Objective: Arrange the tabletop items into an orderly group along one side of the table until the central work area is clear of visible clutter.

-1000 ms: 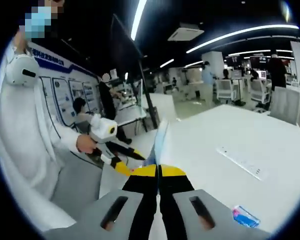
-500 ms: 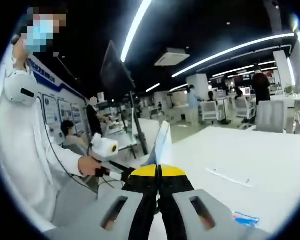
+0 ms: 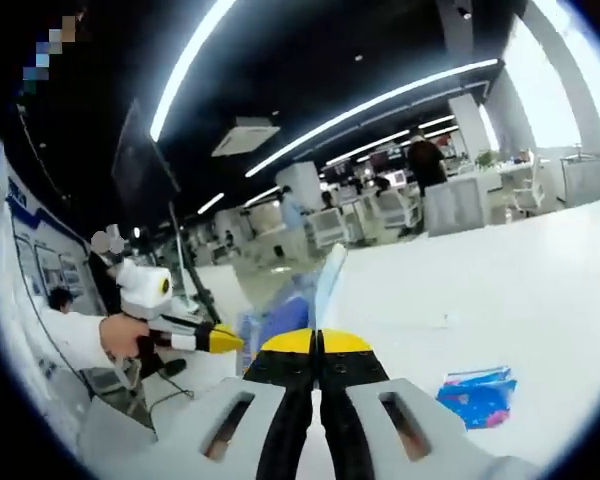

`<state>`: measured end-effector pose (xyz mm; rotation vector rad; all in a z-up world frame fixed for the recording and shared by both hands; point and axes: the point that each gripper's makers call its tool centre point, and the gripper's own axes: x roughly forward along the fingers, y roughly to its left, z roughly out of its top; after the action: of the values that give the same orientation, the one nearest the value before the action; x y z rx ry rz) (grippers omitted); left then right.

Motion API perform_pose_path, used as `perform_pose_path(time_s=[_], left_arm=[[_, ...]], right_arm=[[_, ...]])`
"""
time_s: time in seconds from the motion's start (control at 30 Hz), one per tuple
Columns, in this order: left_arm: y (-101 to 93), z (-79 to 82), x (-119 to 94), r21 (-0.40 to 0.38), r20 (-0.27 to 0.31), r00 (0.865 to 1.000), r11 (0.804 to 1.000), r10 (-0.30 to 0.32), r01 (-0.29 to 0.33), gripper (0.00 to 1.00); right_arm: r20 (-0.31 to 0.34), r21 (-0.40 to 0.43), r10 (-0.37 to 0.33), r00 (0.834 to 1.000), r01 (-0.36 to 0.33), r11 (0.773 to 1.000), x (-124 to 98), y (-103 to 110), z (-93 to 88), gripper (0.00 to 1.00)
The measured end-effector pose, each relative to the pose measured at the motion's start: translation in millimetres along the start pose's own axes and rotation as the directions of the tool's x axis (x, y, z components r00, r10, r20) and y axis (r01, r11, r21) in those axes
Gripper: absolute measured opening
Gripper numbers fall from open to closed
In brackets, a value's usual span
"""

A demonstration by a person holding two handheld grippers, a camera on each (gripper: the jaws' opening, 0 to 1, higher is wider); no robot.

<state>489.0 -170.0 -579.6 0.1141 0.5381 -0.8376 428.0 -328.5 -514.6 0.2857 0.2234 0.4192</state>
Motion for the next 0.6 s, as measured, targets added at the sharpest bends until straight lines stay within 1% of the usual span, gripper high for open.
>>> perform_pose_path(time_s=[0.07, 0.13, 0.17, 0.2, 0.27, 0.3, 0.37, 0.43, 0.47, 0.5, 0.53, 0.6], left_arm=[[7.0, -1.0, 4, 0.027, -0.023, 1.000, 1.000, 0.014, -0.013, 0.00], [12.2, -0.3, 6, 0.027, -0.029, 0.999, 0.999, 0.021, -0.020, 0.00], [15.9, -0.4, 8, 0.024, -0.035, 0.999, 0.999, 0.022, -0.021, 0.00], [18.1, -0.4, 9, 0.020, -0.039, 0.999, 1.000, 0.022, -0.021, 0.00], [22.5, -0.3, 12, 0.015, -0.049, 0.999, 1.000, 0.025, -0.024, 0.00], [23.4, -0.7, 14, 0.018, -0.054, 0.998, 1.000, 0.025, -0.024, 0.00], [25.5, -1.5, 20, 0.025, -0.065, 0.998, 0.999, 0.022, -0.021, 0.00], [27.2, -3.5, 26, 0.039, -0.078, 0.997, 0.999, 0.025, -0.022, 0.00], [28.6, -4.4, 29, 0.038, -0.082, 0.996, 0.999, 0.026, -0.023, 0.00], [30.2, -5.9, 32, 0.034, -0.090, 0.996, 0.999, 0.025, -0.022, 0.00], [32.1, -7.6, 36, 0.028, -0.095, 0.995, 0.999, 0.022, -0.019, 0.00], [33.8, -10.1, 43, 0.025, -0.107, 0.994, 1.000, 0.020, -0.018, 0.00]], right_arm=[[0.005, 0.042, -0.016, 1.000, 0.016, 0.999, 6, 1, -6.7, 0.00], [0.000, 0.036, -0.032, 0.999, 0.032, 0.999, 10, 1, -12.5, 0.00], [-0.017, 0.022, -0.058, 0.998, 0.058, 0.998, 12, -3, -18.3, 0.00], [-0.020, 0.023, -0.072, 0.997, 0.073, 0.997, 14, -5, -20.9, 0.00], [-0.033, 0.036, -0.084, 0.996, 0.085, 0.996, 18, -10, -27.5, 0.00], [-0.041, 0.028, -0.111, 0.993, 0.112, 0.993, 20, -15, -31.2, 0.00], [-0.057, 0.031, -0.121, 0.991, 0.123, 0.992, 24, -19, -37.1, 0.00], [-0.065, 0.048, -0.143, 0.988, 0.146, 0.988, 28, -28, -42.7, 0.00], [-0.066, 0.049, -0.145, 0.987, 0.148, 0.988, 29, -29, -43.6, 0.00], [-0.074, 0.050, -0.152, 0.986, 0.156, 0.987, 31, -32, -46.8, 0.00], [-0.094, 0.038, -0.176, 0.980, 0.180, 0.983, 33, -38, -51.9, 0.00], [-0.107, 0.032, -0.187, 0.977, 0.191, 0.981, 38, -44, -57.4, 0.00]])
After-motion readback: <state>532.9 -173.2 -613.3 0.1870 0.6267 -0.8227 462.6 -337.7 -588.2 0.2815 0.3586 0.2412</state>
